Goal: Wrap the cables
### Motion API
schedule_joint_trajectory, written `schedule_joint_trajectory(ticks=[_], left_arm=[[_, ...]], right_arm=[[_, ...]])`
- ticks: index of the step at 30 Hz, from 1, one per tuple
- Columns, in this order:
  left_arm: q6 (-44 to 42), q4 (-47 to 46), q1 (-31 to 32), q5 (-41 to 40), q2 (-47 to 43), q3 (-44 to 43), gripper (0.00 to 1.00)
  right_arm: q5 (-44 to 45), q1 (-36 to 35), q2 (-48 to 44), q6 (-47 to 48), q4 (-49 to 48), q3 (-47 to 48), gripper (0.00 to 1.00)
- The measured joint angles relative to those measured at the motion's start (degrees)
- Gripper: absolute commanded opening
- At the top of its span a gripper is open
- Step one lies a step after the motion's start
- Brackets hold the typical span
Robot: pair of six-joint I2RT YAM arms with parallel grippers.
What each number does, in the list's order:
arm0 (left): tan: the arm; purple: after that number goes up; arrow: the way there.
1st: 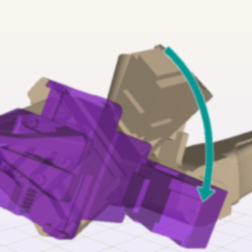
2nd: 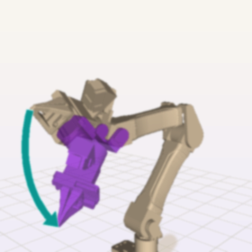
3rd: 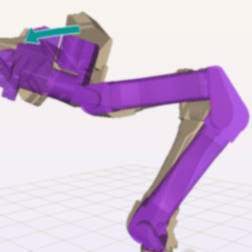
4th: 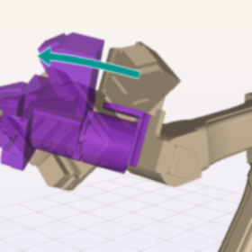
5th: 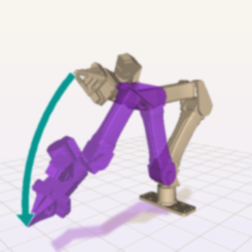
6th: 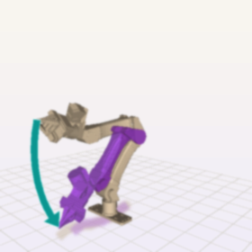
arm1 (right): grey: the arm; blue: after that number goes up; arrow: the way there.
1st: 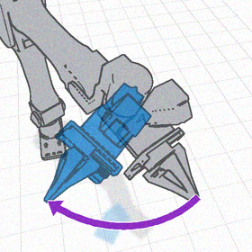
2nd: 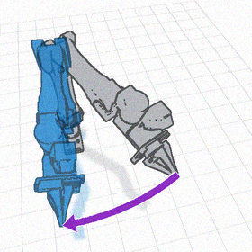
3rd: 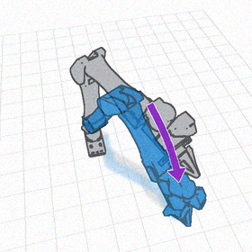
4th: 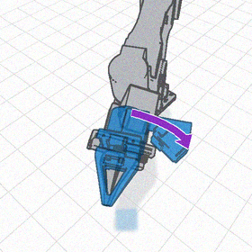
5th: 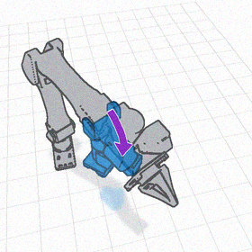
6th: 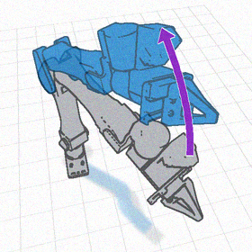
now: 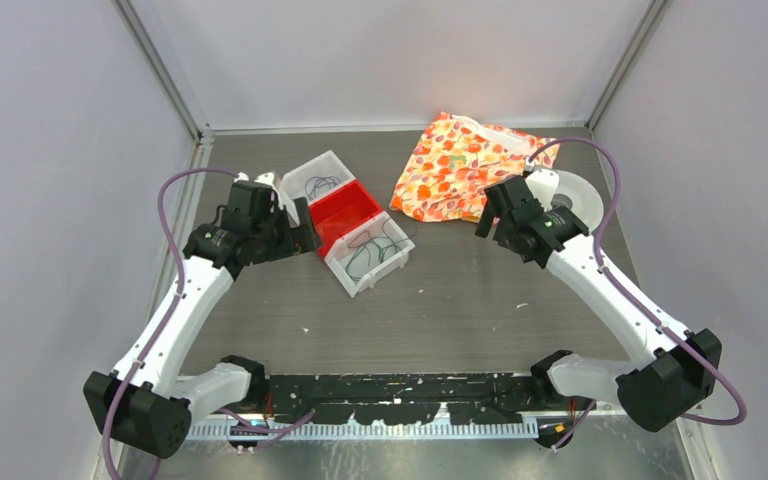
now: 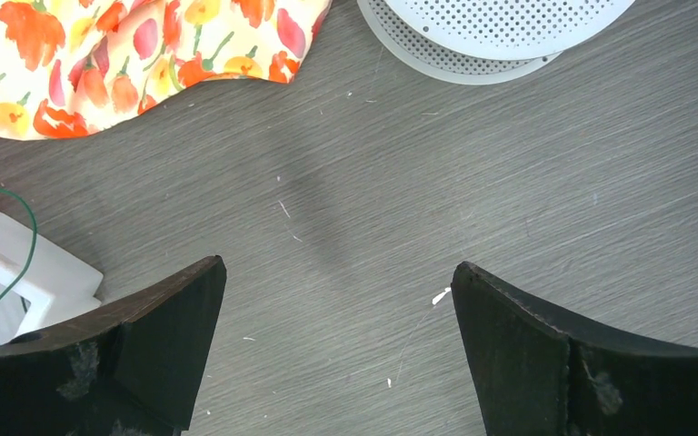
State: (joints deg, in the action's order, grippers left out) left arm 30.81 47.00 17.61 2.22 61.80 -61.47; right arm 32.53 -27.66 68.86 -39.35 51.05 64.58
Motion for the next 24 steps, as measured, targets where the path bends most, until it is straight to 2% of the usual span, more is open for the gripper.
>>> schedule_joint_trajectory(ticks=[8, 11, 14, 20, 24], left_arm=[[-1.68, -0.98, 0.2, 5.4, -0.68, 0.72, 0.99], [-1.55, -1.62, 2.23, 7.45, -1.62, 1.77, 1.0], [-1.33, -2.12, 7.82, 7.21, -1.64, 1.84, 1.0], [-1.25, -2.4, 23.61, 1.27, 1.95, 0.22, 1.0], [-1.27, -2.54, 29.64, -2.93, 5.44, -1.77, 1.0]], right_arm=[[2.75, 0.0, -0.02, 2.49, 2.08, 0.04, 1.0], [5.38, 0.0, 0.0, 3.82, 4.02, 0.87, 1.0], [8.31, 0.0, 0.0, 5.4, 4.98, 1.4, 1.0], [12.02, -0.04, 0.07, 8.48, 5.33, 1.49, 1.0], [12.24, -1.18, 0.13, 9.62, 4.66, 1.46, 1.0]])
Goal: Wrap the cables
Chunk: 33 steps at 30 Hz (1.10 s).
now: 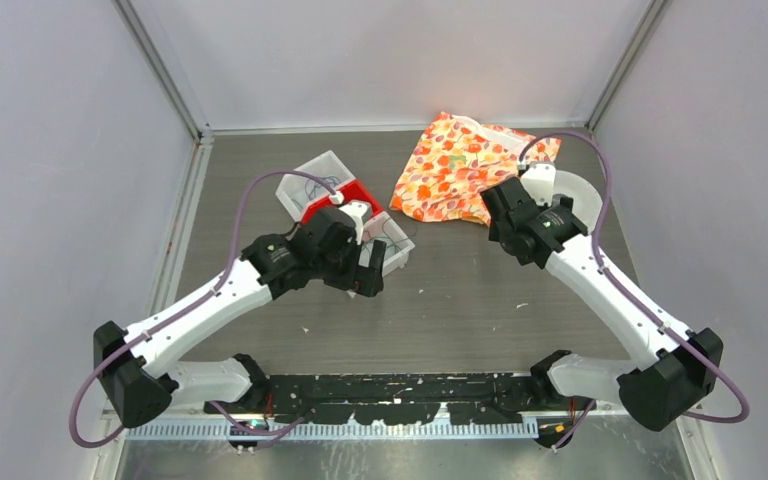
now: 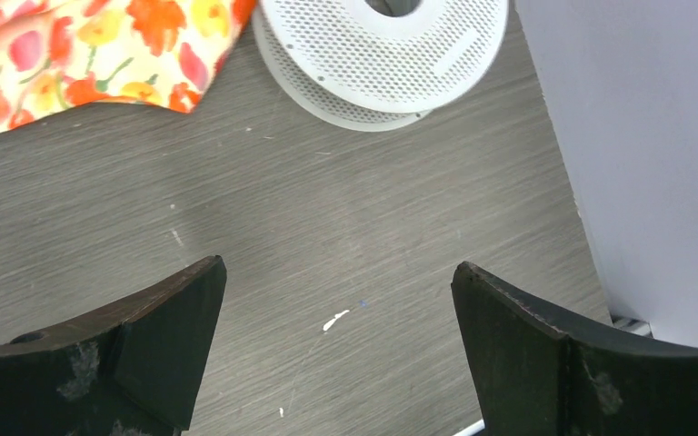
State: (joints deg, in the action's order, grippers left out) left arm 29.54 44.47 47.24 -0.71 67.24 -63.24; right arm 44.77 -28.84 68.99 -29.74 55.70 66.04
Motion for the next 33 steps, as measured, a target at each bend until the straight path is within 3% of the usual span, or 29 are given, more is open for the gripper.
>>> schedule_joint_trajectory(ticks=[6, 11, 16, 25, 33], left_arm=[[-0.07, -0.09, 1.03, -3.63, 0.74, -0.35, 1.0], [-0.04, -0.11, 1.03, -5.09, 0.79, -1.14, 1.0], [0.04, 0.02, 1.03, -5.92, 0.2, -1.44, 1.0], [0.81, 0.31, 1.03, -6.29, -2.12, -1.46, 1.0], [1.7, 0.31, 1.03, -6.36, -3.54, -1.27, 1.0]], right_arm=[[-4.17, -4.87, 1.05, -0.02, -4.28, -0.09, 1.0], [-16.35, -5.6, 8.96, -8.07, -7.96, 3.3, 1.0], [-28.7, -5.09, 17.55, -16.9, -18.1, 3.78, 0.96], [-39.47, -3.28, 27.28, -25.99, -29.33, 3.76, 0.58], [-43.01, -2.86, 31.04, -30.38, -34.84, 3.67, 0.3]])
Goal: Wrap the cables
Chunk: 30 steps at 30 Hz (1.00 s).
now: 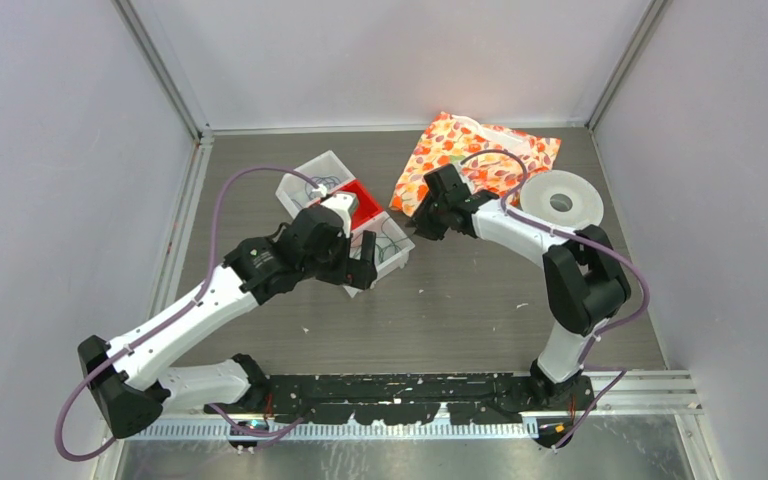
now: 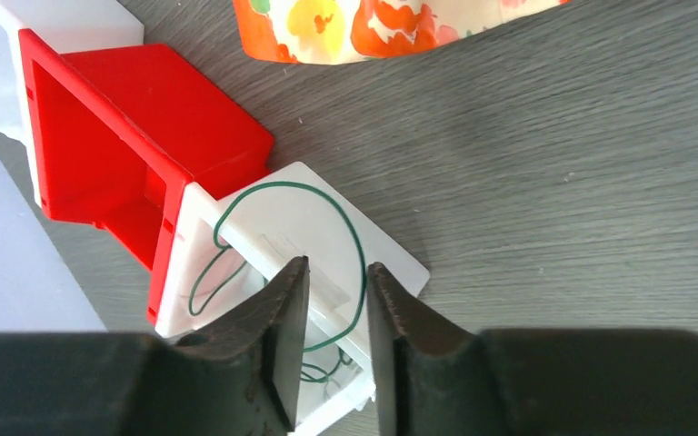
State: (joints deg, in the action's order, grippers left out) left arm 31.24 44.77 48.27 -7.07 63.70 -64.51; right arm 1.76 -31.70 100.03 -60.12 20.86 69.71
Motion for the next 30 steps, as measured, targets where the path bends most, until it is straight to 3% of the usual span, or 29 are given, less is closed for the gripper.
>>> schedule_joint_trajectory(ticks=[5, 6, 15, 23, 30], left_arm=[[0.09, 0.02, 0.0, -0.04, 0.0, 0.33, 1.0], [0.09, 0.02, 0.0, -0.2, 0.0, 0.33, 1.0], [-1.55, 2.58, -1.38, -2.84, -0.5, -2.56, 1.0], [-7.15, 2.8, -6.27, -5.49, -2.89, -10.75, 1.0], [-13.92, 3.34, -8.37, -0.98, -2.89, -20.41, 1.0]], right_arm=[[-0.61, 0.24, 1.9, -0.28, -1.14, 0.02, 0.02], [-0.66, 0.35, 2.08, 0.02, -1.07, 0.02, 0.01], [1.81, 0.68, -1.77, 8.31, 8.81, 8.17, 0.01], [-0.61, -0.15, -11.78, 19.78, 18.69, 35.8, 0.01], [-5.97, -2.75, -19.21, 24.83, 22.97, 46.49, 0.01]])
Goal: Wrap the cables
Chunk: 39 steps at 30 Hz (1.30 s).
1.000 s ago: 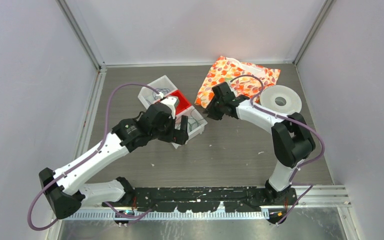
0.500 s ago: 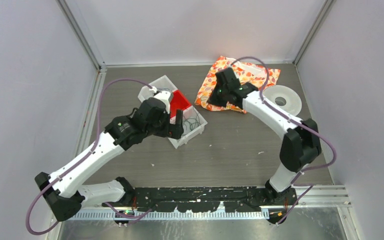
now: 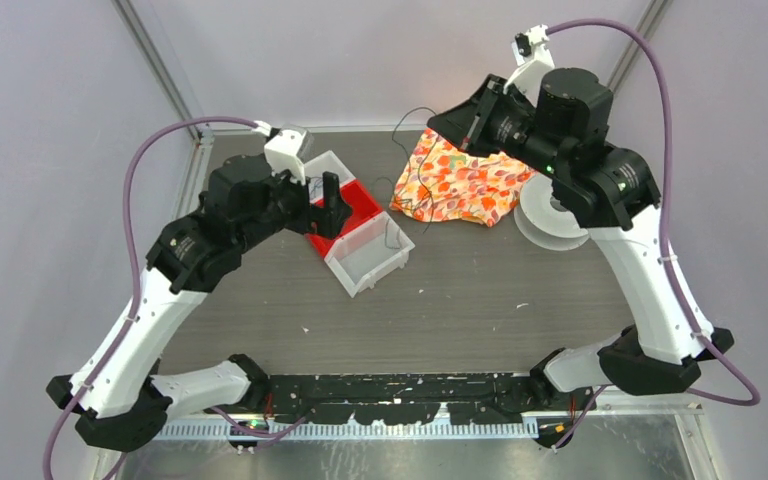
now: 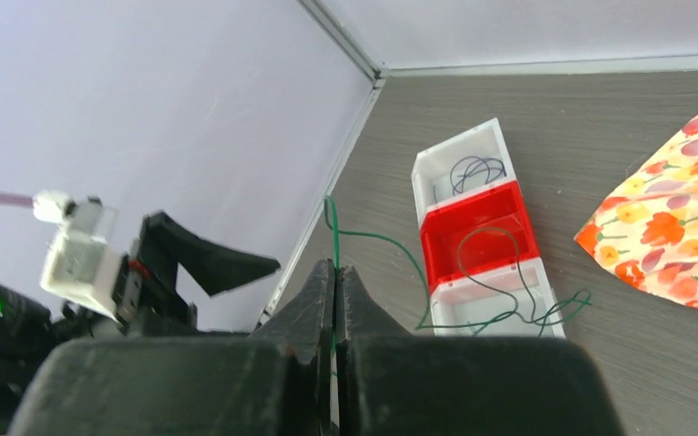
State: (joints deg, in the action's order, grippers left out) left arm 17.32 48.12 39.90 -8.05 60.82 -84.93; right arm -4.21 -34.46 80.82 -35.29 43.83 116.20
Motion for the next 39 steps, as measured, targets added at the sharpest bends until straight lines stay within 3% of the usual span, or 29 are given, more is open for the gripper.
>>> schedule_joint_trajectory(ticks=[6, 15, 22, 29, 32, 39], left_arm=[[-1.36, -0.57, -1.03, 11.5, 3.08, -3.52, 0.99], [3.17, -12.17, -0.92, 27.26, 3.96, 13.57, 0.93], [7.96, -25.77, 0.79, 27.34, 3.45, 23.58, 0.9], [9.11, -38.32, 2.1, 23.67, 4.11, 27.26, 0.81], [9.05, -42.16, 2.45, 23.04, 6.6, 26.69, 0.72], [8.92, -46.1, 3.85, 22.6, 14.49, 23.93, 0.2]], right_arm=[[-2.38, 0.0, -1.75, 1.18, 2.51, -2.32, 0.0], [-4.26, 0.02, -2.67, 0.24, 4.26, -9.18, 0.01], [-6.25, 0.02, -5.03, -1.6, 3.72, -9.73, 0.0], [-8.09, 0.0, -6.56, -3.74, 1.2, -12.02, 0.0], [-8.61, 0.0, -6.56, -4.39, 1.01, -13.18, 0.01], [-8.92, 0.0, -6.67, -5.18, 1.51, -13.68, 0.01]])
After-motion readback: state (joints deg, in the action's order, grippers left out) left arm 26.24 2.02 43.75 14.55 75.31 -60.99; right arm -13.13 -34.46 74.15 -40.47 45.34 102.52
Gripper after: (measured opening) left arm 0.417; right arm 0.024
